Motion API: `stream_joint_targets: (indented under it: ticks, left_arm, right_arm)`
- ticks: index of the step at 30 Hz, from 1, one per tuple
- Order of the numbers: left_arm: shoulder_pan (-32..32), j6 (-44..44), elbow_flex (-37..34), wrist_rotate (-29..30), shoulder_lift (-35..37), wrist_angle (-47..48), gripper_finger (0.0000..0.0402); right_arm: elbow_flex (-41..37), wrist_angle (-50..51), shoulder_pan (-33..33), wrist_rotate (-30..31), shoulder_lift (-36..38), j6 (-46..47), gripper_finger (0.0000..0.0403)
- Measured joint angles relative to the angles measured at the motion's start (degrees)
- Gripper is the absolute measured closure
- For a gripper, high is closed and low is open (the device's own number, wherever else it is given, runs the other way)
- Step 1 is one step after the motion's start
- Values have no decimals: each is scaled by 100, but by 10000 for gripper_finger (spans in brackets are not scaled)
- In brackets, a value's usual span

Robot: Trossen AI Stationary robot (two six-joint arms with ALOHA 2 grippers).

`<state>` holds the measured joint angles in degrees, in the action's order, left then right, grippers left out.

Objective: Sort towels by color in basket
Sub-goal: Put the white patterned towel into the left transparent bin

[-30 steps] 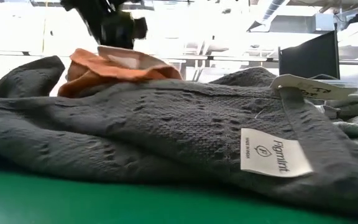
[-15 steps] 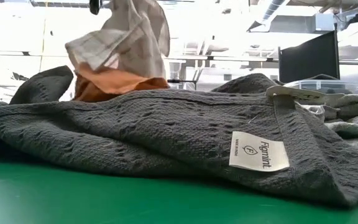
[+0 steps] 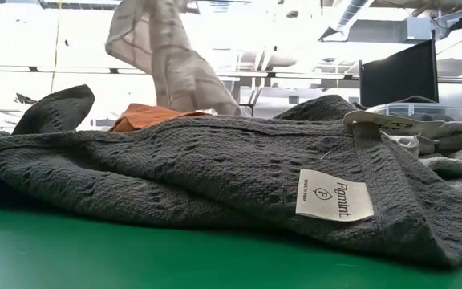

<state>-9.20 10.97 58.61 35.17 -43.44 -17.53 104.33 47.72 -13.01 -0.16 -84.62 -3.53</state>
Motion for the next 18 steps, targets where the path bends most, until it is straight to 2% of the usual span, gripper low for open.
stream_joint_targets:
  ticks: [4, 9, 12, 18]
  left_arm:
    - [-301, 795, 0, 114, 110, -791, 399]
    - [-639, 2217, 0, 196, 104, -2516, 400]
    - [-856, 2789, 2, 191, 81, -3308, 400]
    - [-1316, 3738, 4, 191, 70, -3587, 400]
  right_arm:
    - [0, -41, 1, 0, -2, -3, 127]
    - [0, -39, -9, 0, -2, 0, 127]
    - [0, -40, -25, 0, -2, 4, 127]
    - [0, -46, -25, 0, -2, 46, 127]
